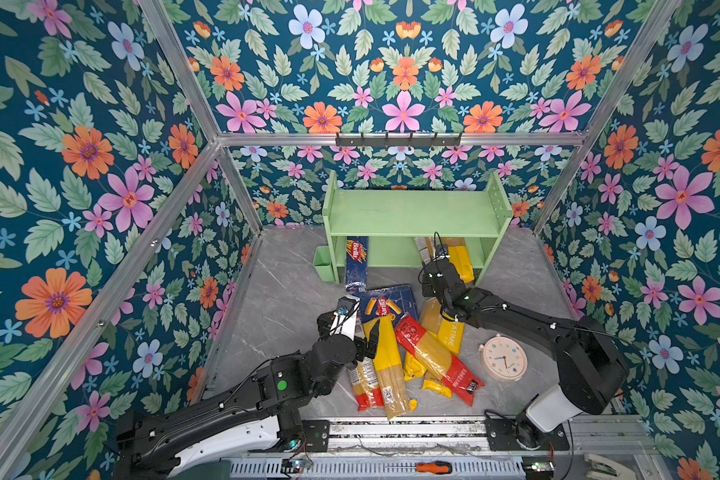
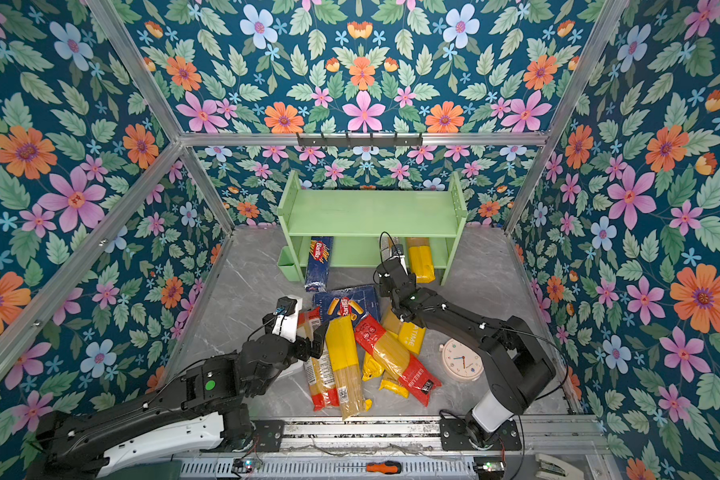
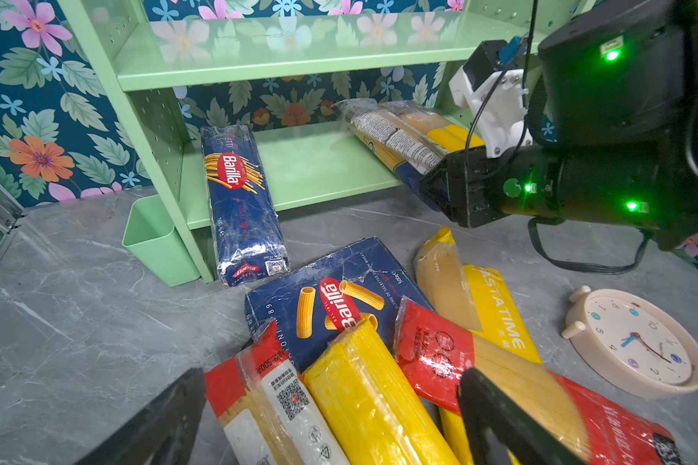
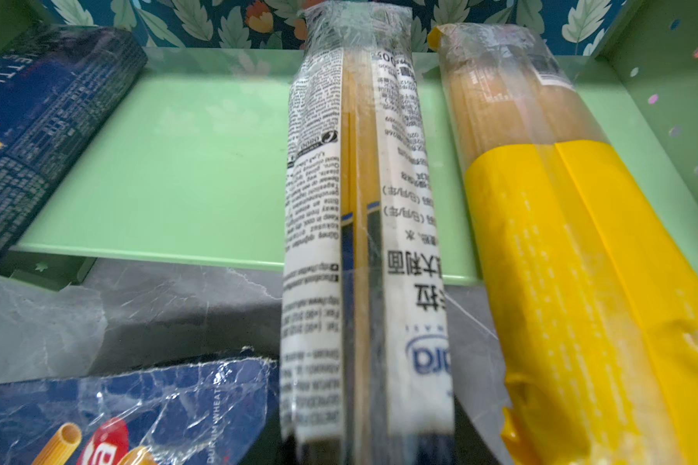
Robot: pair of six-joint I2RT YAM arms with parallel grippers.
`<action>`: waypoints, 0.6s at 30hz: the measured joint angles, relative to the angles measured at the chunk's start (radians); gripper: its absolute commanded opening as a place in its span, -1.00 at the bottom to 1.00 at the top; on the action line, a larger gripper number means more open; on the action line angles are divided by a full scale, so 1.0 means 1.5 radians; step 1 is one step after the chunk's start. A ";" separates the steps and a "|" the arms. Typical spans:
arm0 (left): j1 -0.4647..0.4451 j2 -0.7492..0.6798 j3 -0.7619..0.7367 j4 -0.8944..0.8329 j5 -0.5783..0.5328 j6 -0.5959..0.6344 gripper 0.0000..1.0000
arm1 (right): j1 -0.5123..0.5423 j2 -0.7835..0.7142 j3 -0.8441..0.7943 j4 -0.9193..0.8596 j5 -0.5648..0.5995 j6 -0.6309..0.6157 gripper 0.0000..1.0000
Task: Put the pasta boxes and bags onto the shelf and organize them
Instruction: 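Lower the white-labelled bag onto the lower tier beside the yellow-banded bag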
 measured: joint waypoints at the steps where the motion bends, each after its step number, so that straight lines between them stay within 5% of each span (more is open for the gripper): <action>1: 0.000 0.000 0.000 0.000 -0.001 0.000 1.00 | -0.005 0.004 0.004 0.000 -0.003 0.000 -0.73; 6: 0.000 0.009 0.001 -0.001 -0.004 0.000 1.00 | -0.015 0.019 0.023 -0.003 -0.007 0.000 -0.34; 11: 0.000 0.015 0.003 -0.001 -0.004 0.000 1.00 | -0.020 0.023 0.026 0.006 -0.011 0.002 0.34; 18: 0.001 0.013 0.003 -0.001 -0.004 0.000 1.00 | -0.021 0.006 0.017 0.037 -0.016 0.014 0.62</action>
